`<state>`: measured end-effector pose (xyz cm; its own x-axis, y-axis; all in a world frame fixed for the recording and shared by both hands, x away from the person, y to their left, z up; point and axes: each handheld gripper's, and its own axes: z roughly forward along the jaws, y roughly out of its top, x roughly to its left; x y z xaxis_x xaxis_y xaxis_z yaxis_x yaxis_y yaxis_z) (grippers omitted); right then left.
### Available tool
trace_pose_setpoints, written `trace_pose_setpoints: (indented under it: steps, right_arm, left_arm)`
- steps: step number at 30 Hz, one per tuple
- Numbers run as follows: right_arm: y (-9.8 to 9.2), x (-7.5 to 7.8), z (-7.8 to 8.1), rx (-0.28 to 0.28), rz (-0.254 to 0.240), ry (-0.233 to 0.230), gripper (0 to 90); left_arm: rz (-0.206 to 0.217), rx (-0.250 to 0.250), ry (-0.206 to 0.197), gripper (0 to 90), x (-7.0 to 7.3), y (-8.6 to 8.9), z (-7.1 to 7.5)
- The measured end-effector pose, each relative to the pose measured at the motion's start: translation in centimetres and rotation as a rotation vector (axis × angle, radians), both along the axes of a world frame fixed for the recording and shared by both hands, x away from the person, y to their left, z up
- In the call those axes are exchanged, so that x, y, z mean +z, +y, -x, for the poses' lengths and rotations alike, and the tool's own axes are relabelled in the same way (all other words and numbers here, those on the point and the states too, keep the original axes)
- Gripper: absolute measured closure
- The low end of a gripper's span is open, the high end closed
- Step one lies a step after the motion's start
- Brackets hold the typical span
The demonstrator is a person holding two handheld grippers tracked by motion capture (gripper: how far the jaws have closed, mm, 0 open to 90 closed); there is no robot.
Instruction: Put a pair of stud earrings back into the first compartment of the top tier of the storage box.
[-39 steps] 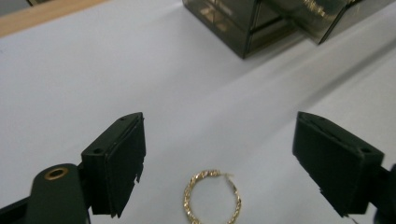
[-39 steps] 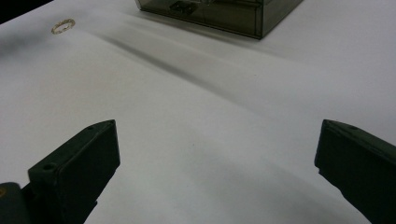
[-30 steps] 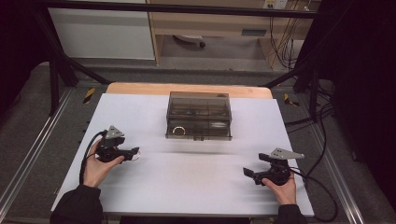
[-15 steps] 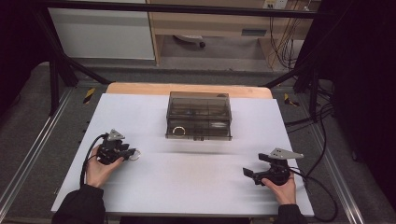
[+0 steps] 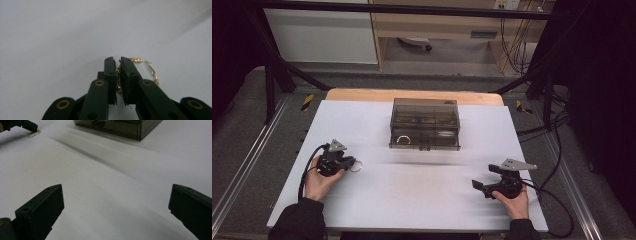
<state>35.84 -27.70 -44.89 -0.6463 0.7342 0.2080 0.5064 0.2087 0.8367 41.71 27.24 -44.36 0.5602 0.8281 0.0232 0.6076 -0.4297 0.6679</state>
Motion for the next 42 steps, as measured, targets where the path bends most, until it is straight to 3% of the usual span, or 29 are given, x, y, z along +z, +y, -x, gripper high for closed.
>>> trace_pose_setpoints:
  steps: [9, 19, 28, 42]
  right_arm:
    - [0.0, 0.0, 0.0, 0.001, 0.001, -0.002, 0.5]
    - [0.0, 0.0, 0.0, 0.001, 0.001, -0.001, 0.5]
    - [0.0, 0.0, 0.0, 0.001, 0.002, 0.001, 0.5]
    - [0.0, -0.1, 0.0, -0.001, 0.010, 0.004, 0.5]
  left_arm:
    - [0.001, 0.001, 0.004, 85.7, 0.1, 0.0, 0.1]
    - [0.043, 0.004, -0.014, 86.0, 1.4, 0.4, 0.6]
    - [0.080, -0.013, -0.028, 86.0, 3.1, 0.1, 1.2]
    - [0.107, -0.067, -0.058, 86.0, 6.6, -2.2, 1.6]
